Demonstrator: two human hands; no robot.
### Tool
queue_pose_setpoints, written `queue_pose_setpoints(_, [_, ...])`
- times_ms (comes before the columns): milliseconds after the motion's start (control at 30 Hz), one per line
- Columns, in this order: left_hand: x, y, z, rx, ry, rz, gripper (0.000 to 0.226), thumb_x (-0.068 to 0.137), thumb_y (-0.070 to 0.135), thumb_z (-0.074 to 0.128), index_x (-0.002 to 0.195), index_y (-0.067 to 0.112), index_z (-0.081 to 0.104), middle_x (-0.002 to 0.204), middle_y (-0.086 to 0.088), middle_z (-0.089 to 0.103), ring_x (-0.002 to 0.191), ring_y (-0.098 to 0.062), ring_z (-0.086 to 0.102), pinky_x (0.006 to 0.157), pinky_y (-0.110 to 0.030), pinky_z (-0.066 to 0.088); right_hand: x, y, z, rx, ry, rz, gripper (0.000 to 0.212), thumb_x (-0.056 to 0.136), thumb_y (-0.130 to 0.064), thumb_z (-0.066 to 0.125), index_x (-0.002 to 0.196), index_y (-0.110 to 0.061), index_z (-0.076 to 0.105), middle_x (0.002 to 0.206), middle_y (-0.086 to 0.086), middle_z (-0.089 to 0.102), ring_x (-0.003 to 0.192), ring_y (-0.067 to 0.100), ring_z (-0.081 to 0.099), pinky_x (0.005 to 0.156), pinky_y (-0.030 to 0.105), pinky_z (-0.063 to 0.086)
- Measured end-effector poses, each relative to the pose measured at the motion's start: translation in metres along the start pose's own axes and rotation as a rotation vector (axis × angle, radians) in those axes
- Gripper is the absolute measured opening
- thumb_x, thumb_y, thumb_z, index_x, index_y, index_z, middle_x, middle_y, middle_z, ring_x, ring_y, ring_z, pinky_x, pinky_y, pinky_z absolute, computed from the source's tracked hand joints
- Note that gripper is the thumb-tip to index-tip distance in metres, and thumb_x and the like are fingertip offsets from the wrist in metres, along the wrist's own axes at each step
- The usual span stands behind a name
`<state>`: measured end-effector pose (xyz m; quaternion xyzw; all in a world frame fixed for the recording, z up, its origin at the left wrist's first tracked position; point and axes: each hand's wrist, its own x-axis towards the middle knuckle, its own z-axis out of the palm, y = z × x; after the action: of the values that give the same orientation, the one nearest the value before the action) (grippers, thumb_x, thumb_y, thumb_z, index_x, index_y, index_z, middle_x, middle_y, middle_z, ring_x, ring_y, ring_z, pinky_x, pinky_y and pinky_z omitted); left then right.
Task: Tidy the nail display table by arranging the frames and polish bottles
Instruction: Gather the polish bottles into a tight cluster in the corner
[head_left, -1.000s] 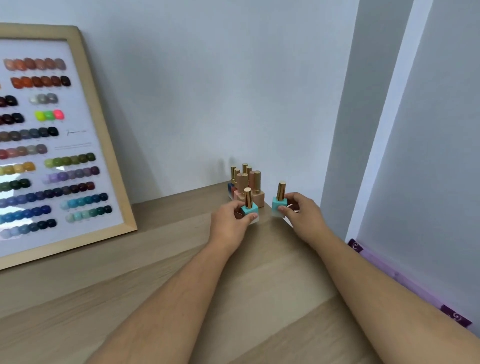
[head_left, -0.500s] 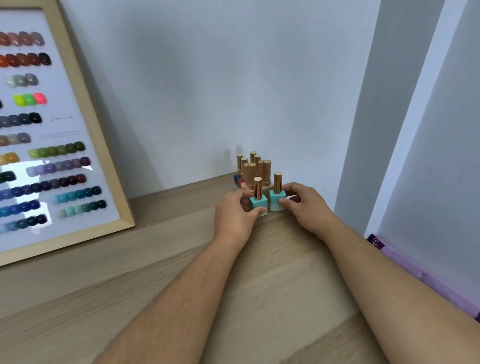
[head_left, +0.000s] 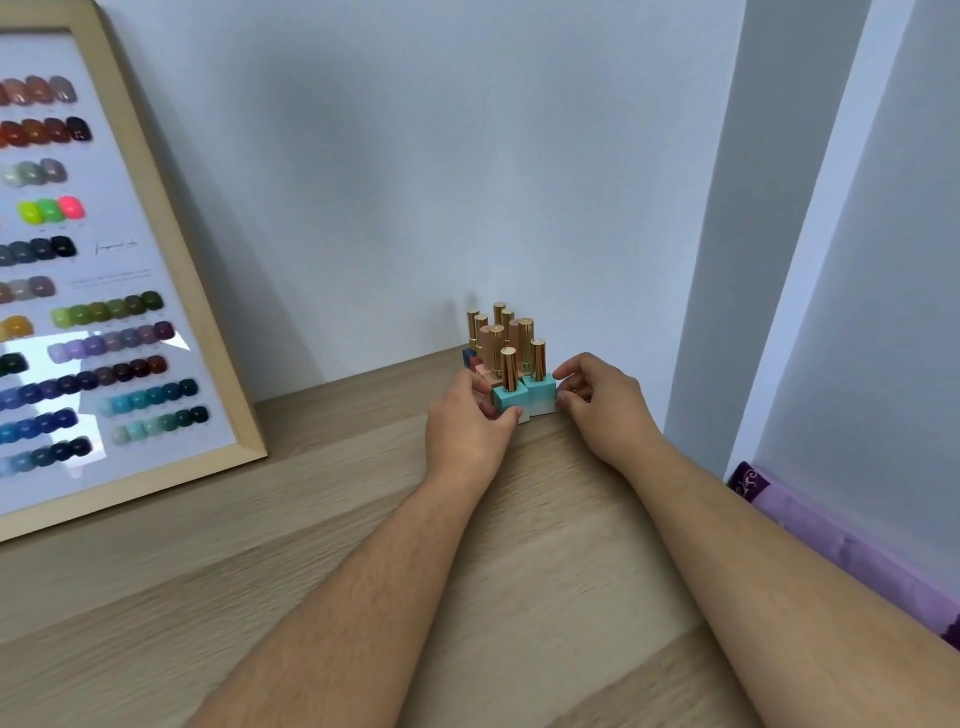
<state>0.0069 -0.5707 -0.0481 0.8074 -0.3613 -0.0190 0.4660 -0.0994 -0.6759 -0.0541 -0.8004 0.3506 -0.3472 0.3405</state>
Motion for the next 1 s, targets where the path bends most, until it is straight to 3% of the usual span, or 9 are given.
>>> queue_pose_setpoints(133, [0.001,-0.001,0.001,0.006,0.003,-0.007,0.028,0.073,0.023,0.077,0.086,0.024,0.051,0.071,0.012,0.056,0.064,-0.003,0.055,0.052,-0.015,0.037,0.0,-0.001,0.0,0.014,-0.003,-0.017,0.015,0.086,-0.012,0.061,0.099,-0.02,0.06,0.085,-0.005,0.062,0.074,0.004,0.056,0.069,0.015,0.043])
queue_pose_setpoints(333, [0.003,-0.001,0.002,0.008,0.009,-0.017,0.027,0.073,0.023,0.077,0.085,0.023,0.053,0.07,0.011,0.056,0.063,-0.003,0.054,0.051,-0.016,0.036,0.001,-0.001,0.002,0.005,0.0,-0.019,0.017,0.084,-0.01,0.063,0.098,-0.019,0.061,0.083,-0.005,0.062,0.075,0.008,0.057,0.064,0.01,0.04])
queue_pose_setpoints(667, [0.006,0.0,0.003,0.027,0.007,-0.024,0.027,0.073,0.026,0.077,0.083,0.023,0.053,0.068,0.013,0.053,0.062,-0.001,0.051,0.05,-0.015,0.033,0.005,0.002,0.006,-0.063,0.023,-0.022,0.018,0.086,-0.012,0.06,0.102,-0.02,0.06,0.085,-0.006,0.06,0.078,0.008,0.056,0.07,0.018,0.043])
queue_pose_setpoints(1000, [0.011,-0.002,0.004,0.022,0.027,-0.039,0.026,0.072,0.026,0.078,0.08,0.023,0.053,0.068,0.013,0.053,0.064,-0.002,0.051,0.052,-0.018,0.038,0.011,0.001,0.012,-0.12,0.023,-0.035,0.019,0.088,-0.015,0.059,0.106,-0.02,0.057,0.084,-0.007,0.057,0.081,0.009,0.056,0.07,0.02,0.044])
